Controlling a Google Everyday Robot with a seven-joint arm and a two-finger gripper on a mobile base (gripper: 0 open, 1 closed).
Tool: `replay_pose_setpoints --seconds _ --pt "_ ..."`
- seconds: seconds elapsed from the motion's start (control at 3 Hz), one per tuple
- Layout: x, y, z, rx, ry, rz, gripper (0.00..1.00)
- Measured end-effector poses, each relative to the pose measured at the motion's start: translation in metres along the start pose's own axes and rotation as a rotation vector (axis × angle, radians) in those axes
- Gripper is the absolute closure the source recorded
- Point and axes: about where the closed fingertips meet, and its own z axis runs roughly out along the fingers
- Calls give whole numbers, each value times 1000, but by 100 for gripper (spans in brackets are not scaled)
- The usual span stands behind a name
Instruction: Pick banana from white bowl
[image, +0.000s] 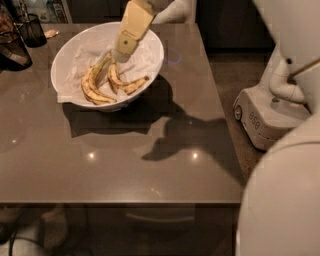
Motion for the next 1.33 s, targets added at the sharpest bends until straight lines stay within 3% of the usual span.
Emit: replay_pose_setpoints --seconds 0.33,0.67,1.33 --pt "-20 -13 23 -17 19 33 0" --pt "-27 -28 37 10 54 90 9" --pt "-21 -48 58 56 127 184 20"
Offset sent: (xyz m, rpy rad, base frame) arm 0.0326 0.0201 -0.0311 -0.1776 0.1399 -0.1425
